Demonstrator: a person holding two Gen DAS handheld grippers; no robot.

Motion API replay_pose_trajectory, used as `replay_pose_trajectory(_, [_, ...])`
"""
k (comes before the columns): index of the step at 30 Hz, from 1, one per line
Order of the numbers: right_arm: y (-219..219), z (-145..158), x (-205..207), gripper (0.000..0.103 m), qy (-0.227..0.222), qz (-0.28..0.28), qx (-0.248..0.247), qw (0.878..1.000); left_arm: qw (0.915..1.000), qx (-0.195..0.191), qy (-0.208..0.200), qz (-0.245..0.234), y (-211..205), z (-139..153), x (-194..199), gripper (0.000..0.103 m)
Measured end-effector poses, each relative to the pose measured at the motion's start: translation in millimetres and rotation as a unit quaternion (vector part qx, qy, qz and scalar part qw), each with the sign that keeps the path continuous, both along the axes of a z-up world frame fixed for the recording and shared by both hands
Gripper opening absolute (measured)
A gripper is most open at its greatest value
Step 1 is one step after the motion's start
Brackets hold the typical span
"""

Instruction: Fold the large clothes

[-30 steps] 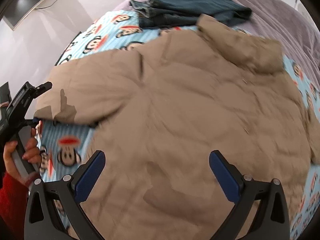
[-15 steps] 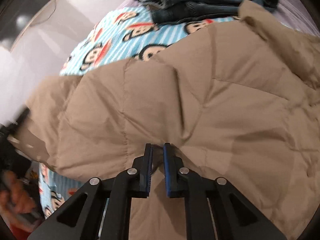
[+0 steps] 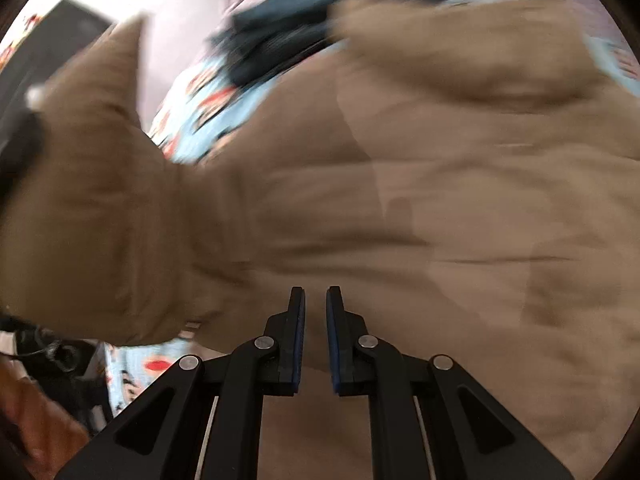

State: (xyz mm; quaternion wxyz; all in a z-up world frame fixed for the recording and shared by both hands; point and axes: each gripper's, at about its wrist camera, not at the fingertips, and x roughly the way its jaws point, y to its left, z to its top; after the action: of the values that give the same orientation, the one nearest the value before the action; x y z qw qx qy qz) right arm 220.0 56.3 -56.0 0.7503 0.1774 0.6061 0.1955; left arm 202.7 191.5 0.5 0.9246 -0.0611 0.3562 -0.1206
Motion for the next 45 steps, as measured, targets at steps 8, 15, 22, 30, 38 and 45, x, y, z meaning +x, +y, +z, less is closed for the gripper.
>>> replay_pose_trajectory(8, [-118.5, -8.0, -11.3, 0.012, 0.017, -0.065, -0.067, 0.995, 0.9782, 0.160, 0.100, -0.087, -124.9, -95.0, -7.8, 0.013])
replay_pose_trajectory(15, [-129.9, -15.5, -19.6, 0.013, 0.023, -0.061, -0.073, 0.995, 0.9820, 0.157, 0.064, -0.083, -98.3, -69.8, -55.0, 0.094])
replay_pose_trajectory(22, [-57.9, 51.1, -18.1, 0.079, -0.114, 0.039, -0.096, 0.988, 0.9868, 0.119, 0.069, 0.085, 2.5, -40.7, -85.3, 0.094])
replay_pose_trajectory(30, [82.5, 52.5, -33.1, 0.081, -0.224, 0.224, -0.188, 0.930, 0.9493, -0.005, 0.199, 0.244, 110.8, -117.6, -79.8, 0.094])
replay_pose_trajectory(38, [56.6, 34.9, 10.5, 0.081, -0.247, 0.062, -0.261, 0.931, 0.9553, 0.044, 0.190, 0.222, 88.6, -126.4, -83.3, 0.094])
replay_pose_trajectory(45, [-85.5, -22.1, 38.6, 0.081, -0.020, -0.134, -0.064, 0.989, 0.9565, 0.054, 0.201, 0.205, 98.6, -108.3, -56.8, 0.094])
